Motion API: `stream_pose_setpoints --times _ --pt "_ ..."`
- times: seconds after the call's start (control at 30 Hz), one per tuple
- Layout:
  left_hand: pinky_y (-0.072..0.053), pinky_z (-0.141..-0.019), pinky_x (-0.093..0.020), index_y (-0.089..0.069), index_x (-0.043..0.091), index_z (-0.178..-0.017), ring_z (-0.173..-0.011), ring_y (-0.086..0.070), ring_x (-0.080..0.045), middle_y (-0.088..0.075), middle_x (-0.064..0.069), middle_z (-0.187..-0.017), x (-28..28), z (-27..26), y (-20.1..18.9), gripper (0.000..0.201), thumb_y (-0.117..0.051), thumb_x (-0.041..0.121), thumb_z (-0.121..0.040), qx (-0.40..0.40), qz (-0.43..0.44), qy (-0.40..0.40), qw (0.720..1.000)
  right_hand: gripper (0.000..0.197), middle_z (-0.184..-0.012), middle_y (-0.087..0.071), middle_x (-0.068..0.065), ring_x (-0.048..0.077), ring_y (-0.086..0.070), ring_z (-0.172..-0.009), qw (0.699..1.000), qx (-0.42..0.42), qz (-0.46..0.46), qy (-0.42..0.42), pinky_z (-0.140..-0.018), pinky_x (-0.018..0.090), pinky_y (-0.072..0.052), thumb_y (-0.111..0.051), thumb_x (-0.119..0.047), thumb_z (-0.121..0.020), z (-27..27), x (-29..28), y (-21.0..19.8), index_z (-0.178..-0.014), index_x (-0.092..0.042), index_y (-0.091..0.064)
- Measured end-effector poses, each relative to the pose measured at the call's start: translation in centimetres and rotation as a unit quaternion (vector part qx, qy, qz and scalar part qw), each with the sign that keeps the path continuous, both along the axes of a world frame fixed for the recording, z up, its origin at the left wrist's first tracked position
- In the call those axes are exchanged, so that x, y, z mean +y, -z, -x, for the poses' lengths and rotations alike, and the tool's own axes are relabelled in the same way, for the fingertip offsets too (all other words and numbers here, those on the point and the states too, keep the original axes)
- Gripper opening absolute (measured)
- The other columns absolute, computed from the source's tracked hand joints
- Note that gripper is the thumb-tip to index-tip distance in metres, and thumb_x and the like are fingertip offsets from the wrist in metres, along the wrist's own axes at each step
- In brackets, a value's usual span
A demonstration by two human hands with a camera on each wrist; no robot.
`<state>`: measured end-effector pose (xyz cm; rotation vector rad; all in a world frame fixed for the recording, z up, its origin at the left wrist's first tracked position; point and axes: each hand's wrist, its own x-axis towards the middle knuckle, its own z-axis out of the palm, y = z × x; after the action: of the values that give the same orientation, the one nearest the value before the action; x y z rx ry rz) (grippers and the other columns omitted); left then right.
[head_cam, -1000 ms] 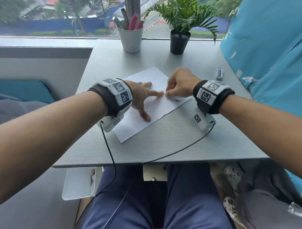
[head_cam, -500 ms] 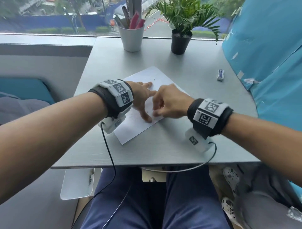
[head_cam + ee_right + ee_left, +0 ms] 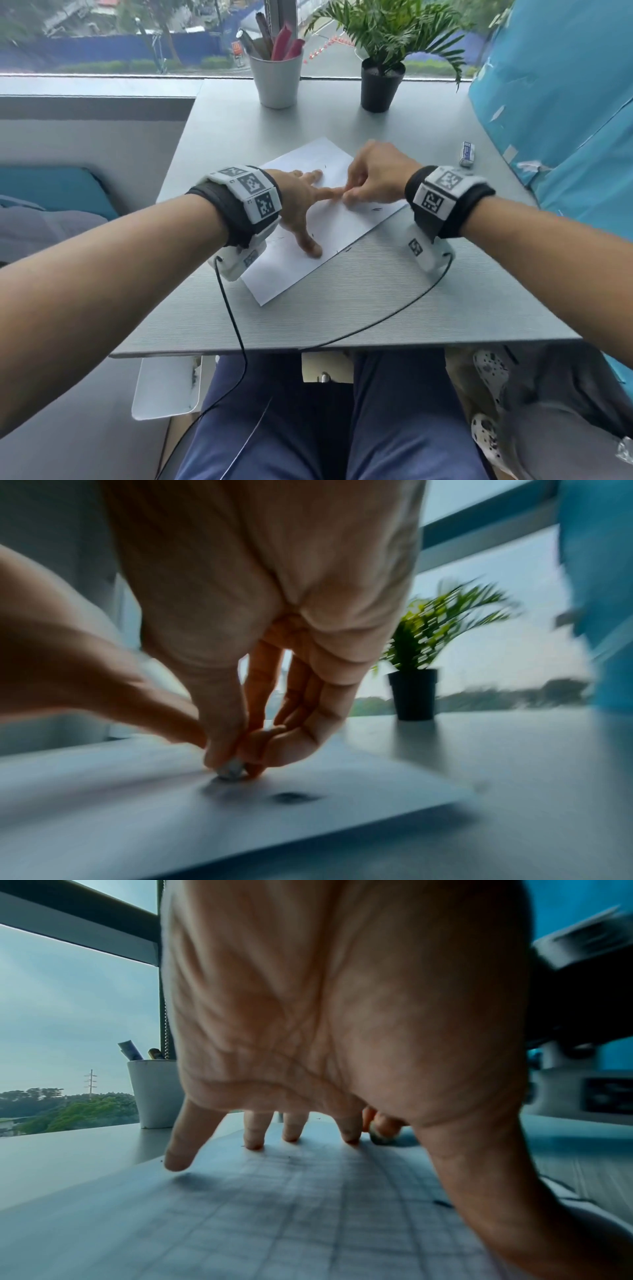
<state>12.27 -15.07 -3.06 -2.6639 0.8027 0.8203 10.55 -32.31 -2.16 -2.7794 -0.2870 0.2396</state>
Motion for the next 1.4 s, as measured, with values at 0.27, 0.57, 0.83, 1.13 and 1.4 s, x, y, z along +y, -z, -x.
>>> stream_pose_setpoints --times 0.27,0.57,0.83,1.13,1.4 --pt "-0.011 -0.121 -0.060 0.008 0.052 -0.153 -0.153 0.012 -0.024 0.022 0.007 -0.165 0.3 -0.6 0.3 0.134 -0.075 0.083 -0.052 0.020 0.001 0.003 1.000 0.005 -0.068 -0.066 -0.009 0.005 -0.058 -0.063 0.997 0.039 -0.012 -0.072 -0.054 0.012 -0.040 -0.080 -0.023 -0.074 2.0 1.8 0.4 -0.076 -0.020 -0.077" --pt "-0.011 -0.121 -0.060 0.003 0.050 -0.154 -0.153 0.014 -0.023 0.025 0.008 -0.164 0.5 -0.7 0.3 0.135 -0.075 0.084 -0.049 0.023 -0.003 0.004 1.000 0.004 -0.065 -0.066 -0.012 0.002 -0.060 -0.063 0.991 0.056 -0.024 -0.123 -0.056 0.013 -0.045 -0.079 -0.020 -0.073 3.7 3.0 0.8 -0.071 -0.023 -0.076" --pt "-0.007 -0.122 -0.060 -0.005 0.053 -0.153 -0.152 0.017 -0.023 0.023 0.007 -0.165 0.3 -0.8 0.6 0.133 -0.071 0.090 -0.044 0.029 0.017 -0.004 0.999 0.002 -0.066 -0.065 -0.009 0.004 -0.058 -0.062 0.997 0.016 -0.010 -0.075 -0.057 0.010 -0.041 -0.078 -0.017 -0.073 2.1 2.9 0.9 -0.074 -0.015 -0.077" --pt "-0.008 -0.121 -0.060 0.012 0.050 -0.153 -0.153 0.015 -0.020 0.024 0.012 -0.163 0.6 -0.6 0.3 0.138 -0.077 0.080 -0.052 0.018 0.022 -0.011 1.000 0.005 -0.058 -0.060 -0.012 0.001 -0.053 -0.055 1.000 -0.005 -0.012 -0.001 -0.058 0.020 -0.042 -0.081 -0.020 -0.072 -0.2 1.5 0.1 -0.074 -0.018 -0.077" --pt "-0.006 -0.122 -0.060 0.015 0.047 -0.153 -0.152 0.017 -0.019 0.025 0.013 -0.163 0.7 -0.6 0.5 0.141 -0.079 0.078 -0.053 0.019 0.025 -0.006 0.999 0.013 -0.062 -0.065 -0.009 0.001 -0.056 -0.056 1.000 0.005 -0.008 -0.002 -0.053 0.016 -0.041 -0.082 -0.024 -0.072 -1.0 0.8 -0.1 -0.081 -0.015 -0.080"
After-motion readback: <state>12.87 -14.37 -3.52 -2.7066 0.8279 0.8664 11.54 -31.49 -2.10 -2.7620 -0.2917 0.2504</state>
